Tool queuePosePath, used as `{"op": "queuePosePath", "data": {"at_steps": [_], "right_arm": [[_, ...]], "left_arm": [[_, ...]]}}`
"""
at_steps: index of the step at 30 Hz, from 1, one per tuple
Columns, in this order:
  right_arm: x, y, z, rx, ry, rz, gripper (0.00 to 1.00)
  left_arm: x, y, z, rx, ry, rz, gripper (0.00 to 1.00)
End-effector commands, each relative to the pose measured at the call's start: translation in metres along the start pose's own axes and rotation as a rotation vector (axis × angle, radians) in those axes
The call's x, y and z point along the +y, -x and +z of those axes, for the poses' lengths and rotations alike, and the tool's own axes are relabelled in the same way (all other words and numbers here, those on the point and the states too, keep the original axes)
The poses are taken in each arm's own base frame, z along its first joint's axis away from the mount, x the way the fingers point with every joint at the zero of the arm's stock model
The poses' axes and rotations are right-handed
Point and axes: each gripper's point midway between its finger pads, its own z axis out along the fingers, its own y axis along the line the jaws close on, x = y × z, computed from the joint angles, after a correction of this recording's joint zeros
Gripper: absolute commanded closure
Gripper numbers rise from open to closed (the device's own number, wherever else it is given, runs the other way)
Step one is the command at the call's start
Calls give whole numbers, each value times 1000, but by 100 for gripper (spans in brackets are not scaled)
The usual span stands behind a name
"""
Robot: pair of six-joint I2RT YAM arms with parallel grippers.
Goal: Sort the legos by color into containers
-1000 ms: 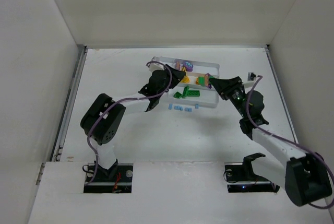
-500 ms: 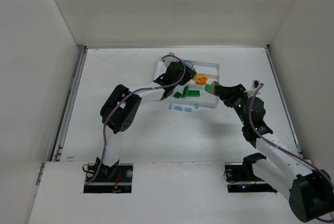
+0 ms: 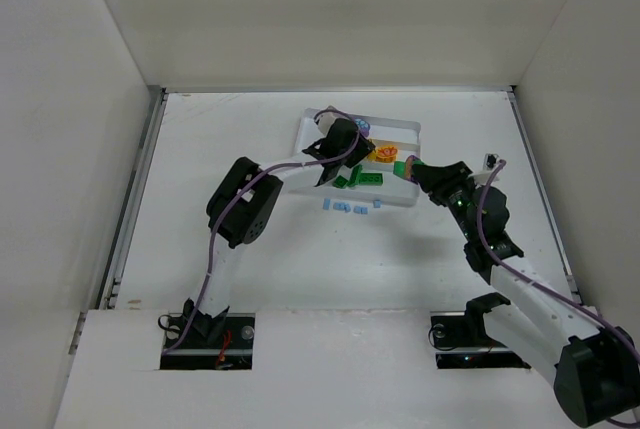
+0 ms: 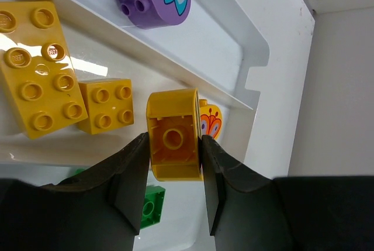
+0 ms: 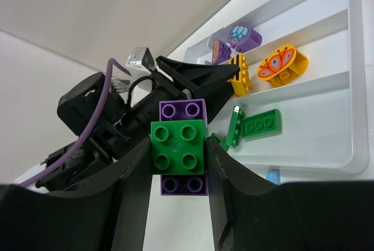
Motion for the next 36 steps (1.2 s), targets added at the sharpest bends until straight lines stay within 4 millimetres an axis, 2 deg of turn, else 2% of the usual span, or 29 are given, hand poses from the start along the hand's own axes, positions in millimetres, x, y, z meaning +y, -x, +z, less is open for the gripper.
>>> {"op": "queuePosePath", "data": {"at_steps": [1,6,13,18,22,25,29,32,36], "right_arm": [[8,3,2,-12,30,-15,69],[8,2,5,-11,34,-7,69],[8,0,4,-2,39,-6,69],[8,0,6,-2,39,-6,69],[7,-5,7,15,42,-5,69],[5,-5,9,14,36,-6,69],[3,-9,11,24,30,-5,69],[2,-12,13,32,26,-7,69],[3,-14,14,45,33,-5,69]], "left_arm": [[-22,18,-2,-55,-33,-32,73],[-27,25,-2,-81,-38,-20,73],[-34,31,-5,-90,-61,-27,54],[-48,40,-23,-110,-108,-25,51],[-47,45,-48,-120,-142,-46,53],[-57,39,-80,-83,-242,-80,54],[-59,20,-123,-64,-317,-74,54],[-58,-2,-141,-26,-351,-49,54],[-66,-30,-154,35,-428,-36,52]]}}
